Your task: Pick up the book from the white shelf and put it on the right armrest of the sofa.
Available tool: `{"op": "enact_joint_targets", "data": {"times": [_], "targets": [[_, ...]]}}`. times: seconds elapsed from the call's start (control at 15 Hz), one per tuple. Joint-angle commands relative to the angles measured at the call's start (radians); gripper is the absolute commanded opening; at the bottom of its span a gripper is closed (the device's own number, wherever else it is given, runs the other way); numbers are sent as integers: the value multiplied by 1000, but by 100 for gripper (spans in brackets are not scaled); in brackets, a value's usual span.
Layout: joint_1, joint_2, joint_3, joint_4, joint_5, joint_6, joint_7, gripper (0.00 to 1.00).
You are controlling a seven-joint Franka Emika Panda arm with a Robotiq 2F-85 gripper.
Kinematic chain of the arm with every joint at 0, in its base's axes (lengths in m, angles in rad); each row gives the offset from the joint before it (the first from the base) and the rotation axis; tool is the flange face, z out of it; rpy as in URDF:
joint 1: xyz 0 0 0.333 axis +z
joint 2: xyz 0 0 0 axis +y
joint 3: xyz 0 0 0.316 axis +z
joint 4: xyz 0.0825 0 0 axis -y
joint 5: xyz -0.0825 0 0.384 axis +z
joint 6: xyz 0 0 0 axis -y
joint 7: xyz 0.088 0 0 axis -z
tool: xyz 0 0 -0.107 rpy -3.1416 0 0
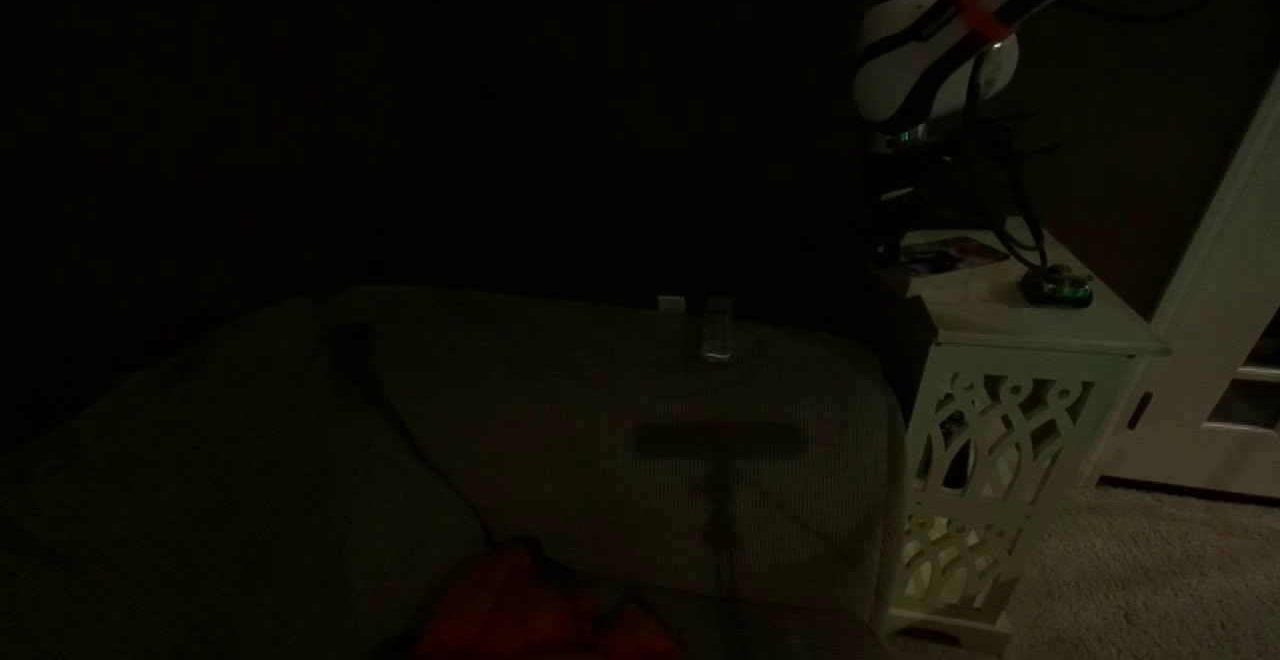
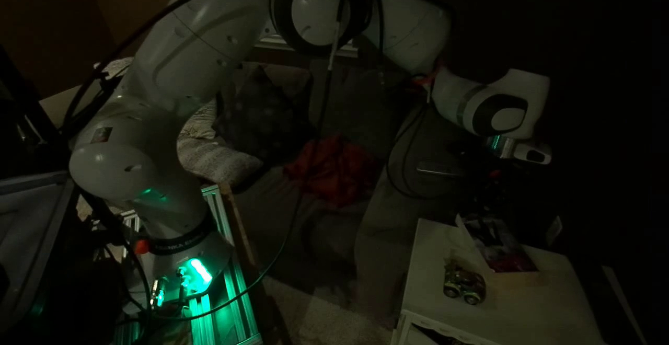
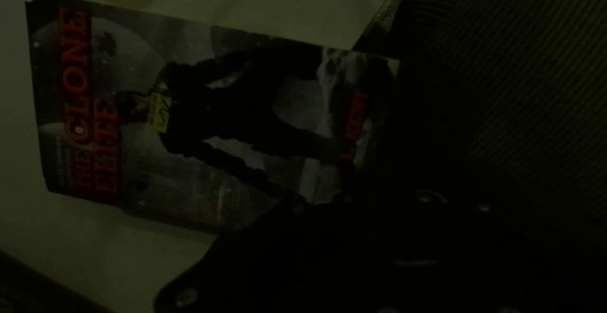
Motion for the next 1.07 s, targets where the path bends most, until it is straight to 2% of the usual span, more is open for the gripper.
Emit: {"op": "enact_joint_targets", "data": {"times": [0.0,0.13,0.33,0.47,0.73,1.0], "targets": [[9,-34,-3,-48,14,21,-4,50],[32,-70,-13,-102,-13,34,-3,64],[164,-99,-101,-212,-162,150,133,84],[254,-72,-158,-236,-269,205,248,98],[432,20,-280,-204,-456,249,482,100],[518,128,-383,-104,-588,203,629,100]]}}
